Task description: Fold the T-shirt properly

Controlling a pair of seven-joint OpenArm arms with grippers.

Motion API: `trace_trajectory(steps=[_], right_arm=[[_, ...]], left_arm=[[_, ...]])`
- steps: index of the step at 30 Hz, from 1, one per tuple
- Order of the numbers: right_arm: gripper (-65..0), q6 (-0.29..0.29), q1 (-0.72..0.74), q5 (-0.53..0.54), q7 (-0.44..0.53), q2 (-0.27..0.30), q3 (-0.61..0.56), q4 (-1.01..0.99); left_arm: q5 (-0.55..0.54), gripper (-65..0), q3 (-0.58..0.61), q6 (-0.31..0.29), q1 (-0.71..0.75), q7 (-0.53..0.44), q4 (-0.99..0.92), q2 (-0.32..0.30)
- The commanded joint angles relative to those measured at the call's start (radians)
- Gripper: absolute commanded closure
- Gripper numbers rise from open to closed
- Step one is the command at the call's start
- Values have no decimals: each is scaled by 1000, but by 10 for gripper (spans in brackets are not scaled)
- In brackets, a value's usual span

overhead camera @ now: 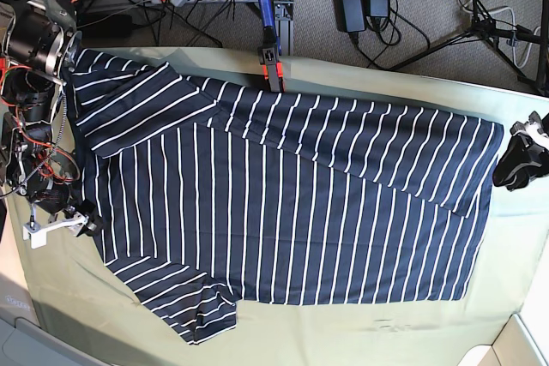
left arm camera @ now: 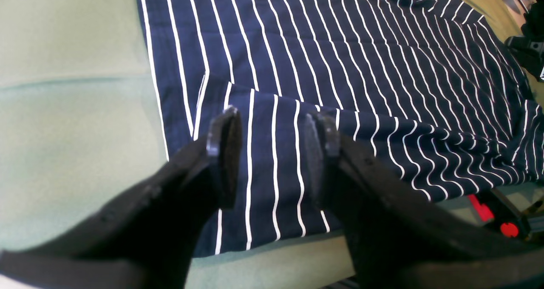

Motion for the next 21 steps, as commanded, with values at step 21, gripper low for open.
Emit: trace_trajectory(steps=[21], right_arm=[[-358,28,27,-64,48,14,1,35]], left_arm=[[-21,-278,-11,-17,-11,-26,13,-22]])
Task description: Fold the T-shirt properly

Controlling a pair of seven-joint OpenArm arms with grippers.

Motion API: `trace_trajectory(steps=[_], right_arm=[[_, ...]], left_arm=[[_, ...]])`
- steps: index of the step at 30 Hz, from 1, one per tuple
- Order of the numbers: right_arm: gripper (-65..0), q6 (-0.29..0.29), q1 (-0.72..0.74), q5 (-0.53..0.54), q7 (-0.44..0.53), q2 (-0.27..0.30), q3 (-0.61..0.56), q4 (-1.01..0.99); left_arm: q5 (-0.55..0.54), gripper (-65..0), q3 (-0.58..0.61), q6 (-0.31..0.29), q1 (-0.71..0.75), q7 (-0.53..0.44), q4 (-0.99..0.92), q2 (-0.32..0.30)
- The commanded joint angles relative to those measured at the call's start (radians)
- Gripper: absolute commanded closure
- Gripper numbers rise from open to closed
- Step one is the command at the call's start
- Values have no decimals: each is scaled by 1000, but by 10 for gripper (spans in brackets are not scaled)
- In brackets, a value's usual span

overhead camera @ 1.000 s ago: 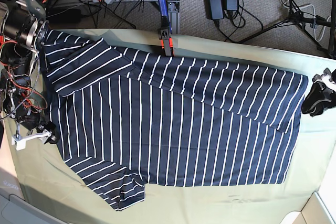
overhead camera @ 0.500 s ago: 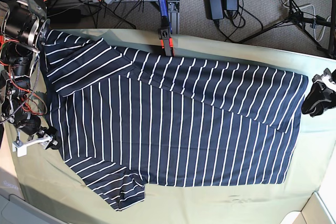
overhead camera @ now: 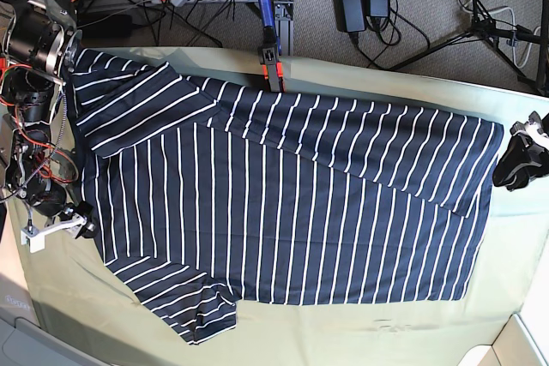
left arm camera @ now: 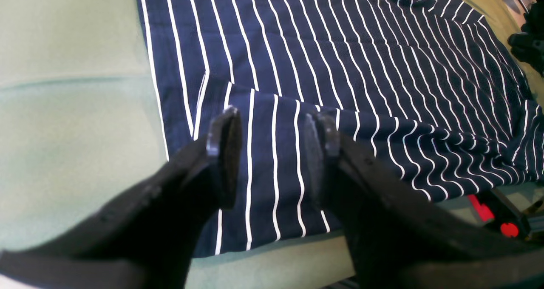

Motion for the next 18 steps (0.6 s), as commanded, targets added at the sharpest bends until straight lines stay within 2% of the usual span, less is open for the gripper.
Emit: trace_trajectory(steps=[1,4,10,18], right_arm=[[-358,28,29,6,19,8,1,11],[-358,37,29,-26,20,-19,-1,11],[-358,43,29,-26,31,-77,-48,11],[-358,43,30,-24,31,-94,-106,12]], left_arm=[[-21,-277,-11,-17,-11,-25,13,-22],[-21,-277,-11,-17,-11,-26,13,-22],[-20,-277,-11,-17,-11,-25,13,-23],[-13,-278,-11,-17,-11,-27,12,-23]])
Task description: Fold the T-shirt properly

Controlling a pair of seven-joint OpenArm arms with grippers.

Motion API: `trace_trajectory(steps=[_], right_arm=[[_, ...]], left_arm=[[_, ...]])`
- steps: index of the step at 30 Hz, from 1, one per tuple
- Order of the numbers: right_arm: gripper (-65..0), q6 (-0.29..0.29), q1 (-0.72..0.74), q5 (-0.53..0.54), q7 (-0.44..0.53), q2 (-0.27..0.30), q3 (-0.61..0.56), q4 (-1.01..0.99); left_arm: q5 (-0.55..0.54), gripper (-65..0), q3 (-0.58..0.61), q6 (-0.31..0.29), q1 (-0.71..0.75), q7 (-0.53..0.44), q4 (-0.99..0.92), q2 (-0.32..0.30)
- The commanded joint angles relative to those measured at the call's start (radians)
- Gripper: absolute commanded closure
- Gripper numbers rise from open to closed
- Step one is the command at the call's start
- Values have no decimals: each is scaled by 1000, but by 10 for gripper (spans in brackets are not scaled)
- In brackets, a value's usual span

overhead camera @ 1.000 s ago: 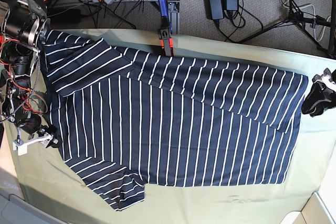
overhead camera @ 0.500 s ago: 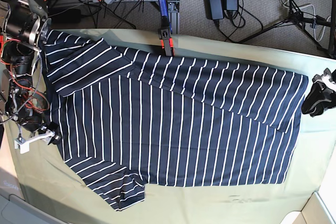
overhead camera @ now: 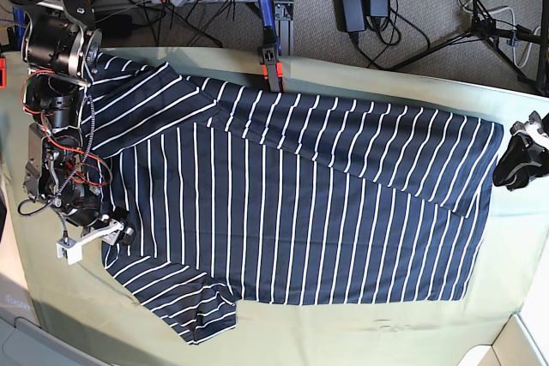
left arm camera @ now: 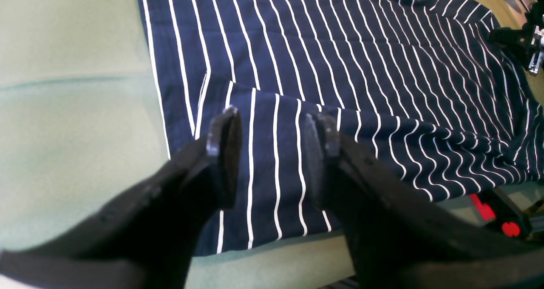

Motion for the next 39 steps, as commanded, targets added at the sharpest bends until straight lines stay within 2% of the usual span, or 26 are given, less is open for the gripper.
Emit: trace_trajectory(steps=[1,4,5,7,9,10,15,20,25,29,34,36,39], right_arm=[[-358,41,21,4,-16,3,-3,11],[-349,41,21,3,-16,3,-3,11],[-311,40,21,3,-16,4,-3,11],[-182,40,21,0,-14,3,-3,11],[-28,40,21,-1,-7,4,-3,11],[0,40,21,-1,-8,4,-3,11],[0,41,21,-19,-8,3,-3,11],[0,41,10,-19,-12,3,-3,11],[0,41,-6,-18,-25,3,-3,11],[0,41,-13,-19,-28,3,-3,11],[0,41,-15,-19,-30,4,-3,11],[0,41,-15,-19,-40,6,-3,11],[0,41,-15,-18,-57,6,-3,11]], left_arm=[[-15,-278,-11,-17,-11,-34,12,-22],[40,-278,-11,-17,-11,-104,12,-22],[75,-278,-11,-17,-11,-143,12,-22],[130,-278,-11,-17,-20,-201,9,-22],[148,-277,-9,-17,-42,-209,-4,-22],[153,-277,-3,-17,-59,-209,-18,-23],[177,-278,85,-17,-180,-209,-164,-23],[236,-277,246,-17,-395,-248,-364,-22],[257,-277,343,-17,-602,-271,-583,-21],[360,-277,406,-17,-732,-350,-805,4],[405,-277,436,-17,-837,-410,-1039,51],[454,-277,436,-17,-867,-447,-1100,68],[512,-277,436,44,-903,-497,-1181,78]])
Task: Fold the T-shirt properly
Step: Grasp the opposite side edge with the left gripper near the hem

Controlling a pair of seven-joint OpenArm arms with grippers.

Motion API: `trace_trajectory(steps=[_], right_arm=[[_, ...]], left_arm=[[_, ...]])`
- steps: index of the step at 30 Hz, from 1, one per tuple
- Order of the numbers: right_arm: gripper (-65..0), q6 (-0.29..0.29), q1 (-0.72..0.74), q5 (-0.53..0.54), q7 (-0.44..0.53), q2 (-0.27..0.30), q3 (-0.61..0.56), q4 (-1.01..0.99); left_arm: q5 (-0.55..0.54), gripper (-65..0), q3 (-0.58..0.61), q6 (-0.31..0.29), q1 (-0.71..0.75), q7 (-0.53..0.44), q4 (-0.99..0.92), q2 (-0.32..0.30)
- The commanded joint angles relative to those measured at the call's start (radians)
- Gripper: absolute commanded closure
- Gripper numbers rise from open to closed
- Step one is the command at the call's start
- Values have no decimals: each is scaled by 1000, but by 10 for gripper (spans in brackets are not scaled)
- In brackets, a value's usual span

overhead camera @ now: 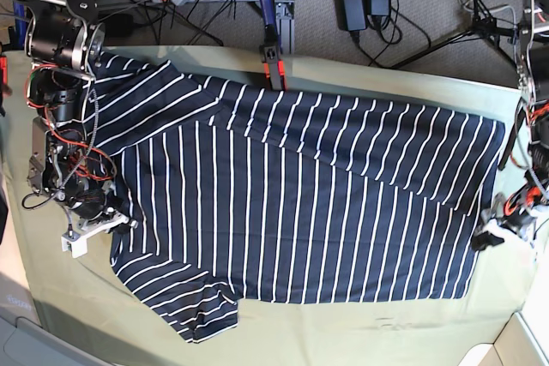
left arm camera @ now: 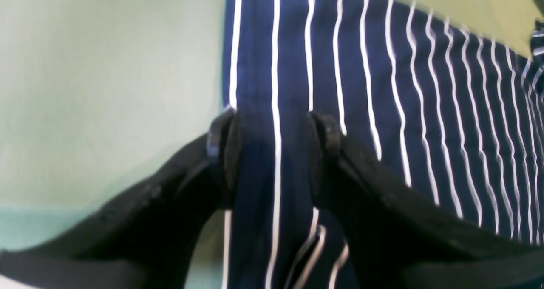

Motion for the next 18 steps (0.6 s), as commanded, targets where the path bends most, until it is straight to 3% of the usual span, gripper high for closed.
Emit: trace_trajectory(steps=[1,18], right_arm=[[0,41,11,-24,-37,11,0,5],[0,41,11,-19,-37,11,0,5]], left_arm=[[-6,-277,-4,14,-32,-26,-6,-23],[45,-277,-4,31,-41,-47,-71,21]])
